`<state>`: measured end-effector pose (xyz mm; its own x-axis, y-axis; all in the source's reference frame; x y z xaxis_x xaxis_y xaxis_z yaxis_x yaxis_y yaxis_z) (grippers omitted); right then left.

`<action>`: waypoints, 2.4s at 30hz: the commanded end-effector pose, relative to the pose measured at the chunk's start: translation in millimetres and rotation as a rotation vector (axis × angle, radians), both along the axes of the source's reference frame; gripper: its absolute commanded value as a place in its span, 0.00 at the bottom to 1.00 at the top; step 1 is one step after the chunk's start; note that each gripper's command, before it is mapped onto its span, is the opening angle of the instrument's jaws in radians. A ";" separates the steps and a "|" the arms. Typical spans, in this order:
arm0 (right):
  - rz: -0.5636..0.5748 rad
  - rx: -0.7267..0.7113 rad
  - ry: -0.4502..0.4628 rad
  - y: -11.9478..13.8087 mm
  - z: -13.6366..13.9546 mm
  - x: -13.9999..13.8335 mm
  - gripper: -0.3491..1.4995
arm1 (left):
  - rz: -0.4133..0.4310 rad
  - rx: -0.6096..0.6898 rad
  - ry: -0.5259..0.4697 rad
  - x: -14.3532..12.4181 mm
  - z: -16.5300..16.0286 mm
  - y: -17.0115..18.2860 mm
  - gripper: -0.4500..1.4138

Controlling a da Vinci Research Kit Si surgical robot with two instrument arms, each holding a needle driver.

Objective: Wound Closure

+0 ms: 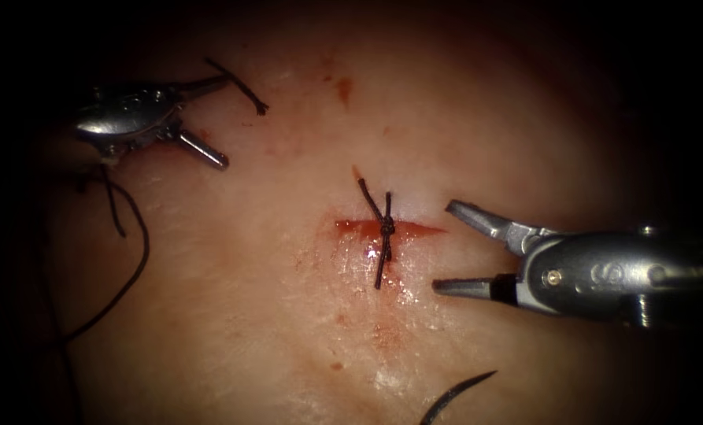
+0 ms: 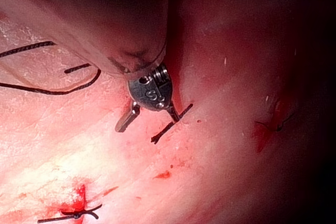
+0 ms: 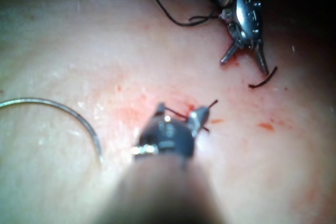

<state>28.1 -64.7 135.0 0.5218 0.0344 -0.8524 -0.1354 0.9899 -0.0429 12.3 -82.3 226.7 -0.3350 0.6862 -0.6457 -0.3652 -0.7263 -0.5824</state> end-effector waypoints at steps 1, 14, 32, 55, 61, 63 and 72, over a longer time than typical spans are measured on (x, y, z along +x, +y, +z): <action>-0.002 0.001 0.002 -0.4 0.5 0.8 0.82 | -0.003 0.003 -0.007 -0.7 0.1 -0.1 0.84; 0.033 0.042 0.011 0.6 0.8 0.6 0.83 | -0.034 -0.060 -0.200 -5.4 -8.2 -0.1 0.80; -0.106 0.203 0.129 2.8 -1.5 -1.3 0.65 | 0.119 -0.269 -0.285 -11.2 -14.6 -10.7 0.71; -0.038 0.200 0.103 2.4 -3.8 -4.8 0.71 | 0.164 -0.341 -0.207 -10.5 -12.6 -13.7 0.63; -0.033 0.197 0.100 2.6 -3.7 -5.0 0.71 | 0.160 -0.342 -0.201 -10.3 -12.5 -13.5 0.63; -0.031 0.196 0.099 2.7 -3.6 -5.1 0.71 | 0.160 -0.343 -0.201 -10.3 -12.4 -13.5 0.63; -0.021 0.192 0.096 2.7 -3.6 -5.2 0.70 | 0.160 -0.342 -0.202 -10.2 -12.4 -13.3 0.63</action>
<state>22.3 -61.6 130.8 0.4399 0.1908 -0.8776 -0.1117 0.9812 0.1574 2.6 -95.0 213.8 -0.2652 0.3687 -0.8909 -0.1364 -0.9291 -0.3439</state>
